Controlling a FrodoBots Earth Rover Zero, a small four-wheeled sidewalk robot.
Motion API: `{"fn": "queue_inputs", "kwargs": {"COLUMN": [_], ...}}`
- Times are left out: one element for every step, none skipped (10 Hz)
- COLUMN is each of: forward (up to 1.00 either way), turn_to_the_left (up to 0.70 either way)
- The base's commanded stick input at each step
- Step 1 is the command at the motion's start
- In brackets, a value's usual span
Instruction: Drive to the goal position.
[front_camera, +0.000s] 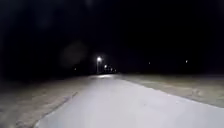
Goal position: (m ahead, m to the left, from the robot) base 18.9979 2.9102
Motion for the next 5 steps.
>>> {"fn": "queue_inputs", "kwargs": {"forward": [1.00, 1.00, 1.00, 1.00, 1.00], "turn_to_the_left": [0.00, 0.00, 0.00, 0.00, 0.00]}}
